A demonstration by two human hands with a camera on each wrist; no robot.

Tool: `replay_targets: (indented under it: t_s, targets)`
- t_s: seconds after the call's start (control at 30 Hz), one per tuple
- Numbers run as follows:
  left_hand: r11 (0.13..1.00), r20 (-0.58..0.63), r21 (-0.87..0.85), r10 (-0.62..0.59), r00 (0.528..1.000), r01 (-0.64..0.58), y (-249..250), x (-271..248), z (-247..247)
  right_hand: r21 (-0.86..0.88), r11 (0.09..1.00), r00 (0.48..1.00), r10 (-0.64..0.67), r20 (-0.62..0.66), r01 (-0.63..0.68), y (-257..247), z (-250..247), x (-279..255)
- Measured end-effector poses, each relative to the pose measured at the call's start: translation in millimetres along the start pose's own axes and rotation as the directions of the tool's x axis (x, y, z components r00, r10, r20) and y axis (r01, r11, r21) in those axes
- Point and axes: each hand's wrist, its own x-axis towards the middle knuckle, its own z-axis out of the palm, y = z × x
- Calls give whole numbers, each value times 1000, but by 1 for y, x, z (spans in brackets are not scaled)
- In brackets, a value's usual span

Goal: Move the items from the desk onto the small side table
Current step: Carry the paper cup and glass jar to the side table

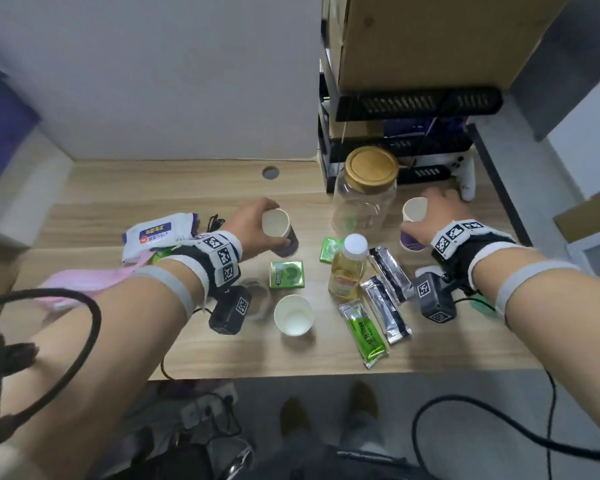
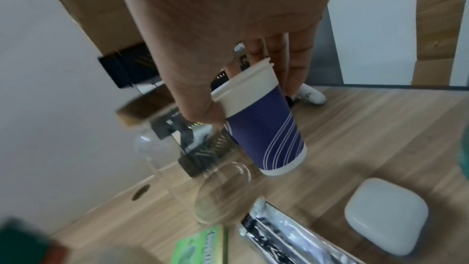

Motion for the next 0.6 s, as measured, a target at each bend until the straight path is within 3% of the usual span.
replay_targets:
  t_s: [0.2, 0.33, 0.47, 0.6]
  targets:
    - [989, 150, -62, 142, 978, -134, 22, -53, -32, 89, 991, 988, -92, -124, 103, -17, -54, -45]
    - [977, 250, 90, 168, 953, -196, 23, -87, -22, 179, 964, 968, -162, -190, 197, -29, -75, -72]
    - [984, 236, 100, 123, 964, -150, 16, -112, 14, 263, 900, 919, -271, -287, 348, -42, -84, -97]
    - [995, 170, 92, 33, 985, -49, 7, -121, 60, 348, 753, 821, -441, -363, 559, -53, -78, -123]
